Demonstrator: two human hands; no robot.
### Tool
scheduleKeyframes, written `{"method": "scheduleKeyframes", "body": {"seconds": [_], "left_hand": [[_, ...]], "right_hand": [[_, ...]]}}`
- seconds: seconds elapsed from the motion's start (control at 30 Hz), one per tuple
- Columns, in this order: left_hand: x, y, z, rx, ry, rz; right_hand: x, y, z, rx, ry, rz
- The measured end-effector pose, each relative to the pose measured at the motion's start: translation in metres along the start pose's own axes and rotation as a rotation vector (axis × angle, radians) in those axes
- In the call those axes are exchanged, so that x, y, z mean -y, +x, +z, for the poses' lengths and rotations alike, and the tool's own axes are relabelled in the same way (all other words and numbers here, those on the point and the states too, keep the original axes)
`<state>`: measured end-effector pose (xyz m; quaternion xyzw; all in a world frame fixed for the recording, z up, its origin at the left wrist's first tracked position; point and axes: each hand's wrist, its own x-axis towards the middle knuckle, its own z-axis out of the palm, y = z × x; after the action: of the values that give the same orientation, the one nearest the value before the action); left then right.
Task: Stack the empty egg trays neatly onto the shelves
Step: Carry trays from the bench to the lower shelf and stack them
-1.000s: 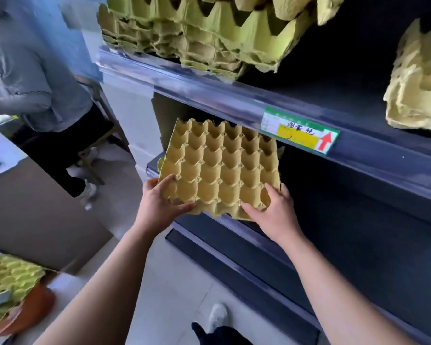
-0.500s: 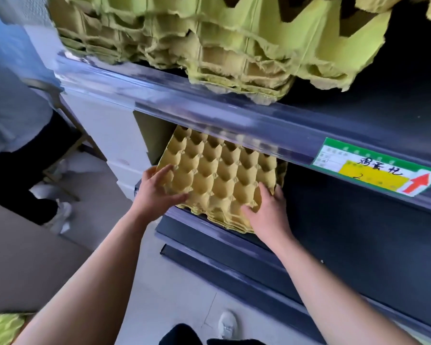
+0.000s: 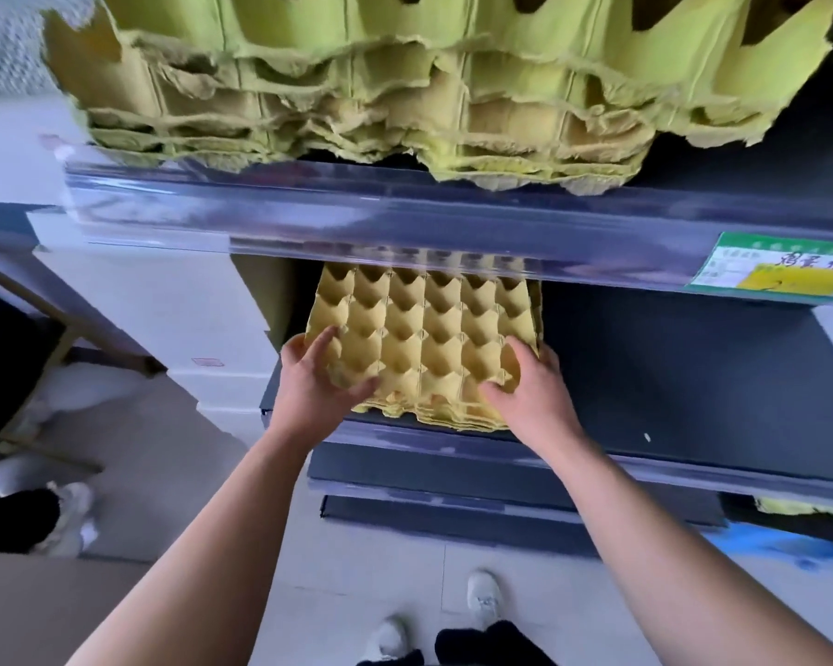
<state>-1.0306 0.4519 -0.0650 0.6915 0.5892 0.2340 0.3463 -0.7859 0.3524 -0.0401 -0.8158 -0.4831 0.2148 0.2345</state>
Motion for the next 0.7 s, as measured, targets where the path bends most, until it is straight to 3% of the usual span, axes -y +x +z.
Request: {"method": "scheduleKeyframes", "body": {"seconds": [0.2,0.37,0.7], "left_hand": [[-0.001,-0.003,0.002,-0.026,0.247,0.012],[-0.030,-0.022,0.011,-0.176,0.453,0.348],[-0.146,-0.094,0.124,0.068,0.495,0.783]], "right_hand": [[0.001,-0.013,0.003,-0.019,-0.076,0.032],[-0.007,-0.041,-0.013,-0.166,-0.166,-0.063],[-0.111,-0.116,-0.098,-0.493,-0.252,-0.091]]}}
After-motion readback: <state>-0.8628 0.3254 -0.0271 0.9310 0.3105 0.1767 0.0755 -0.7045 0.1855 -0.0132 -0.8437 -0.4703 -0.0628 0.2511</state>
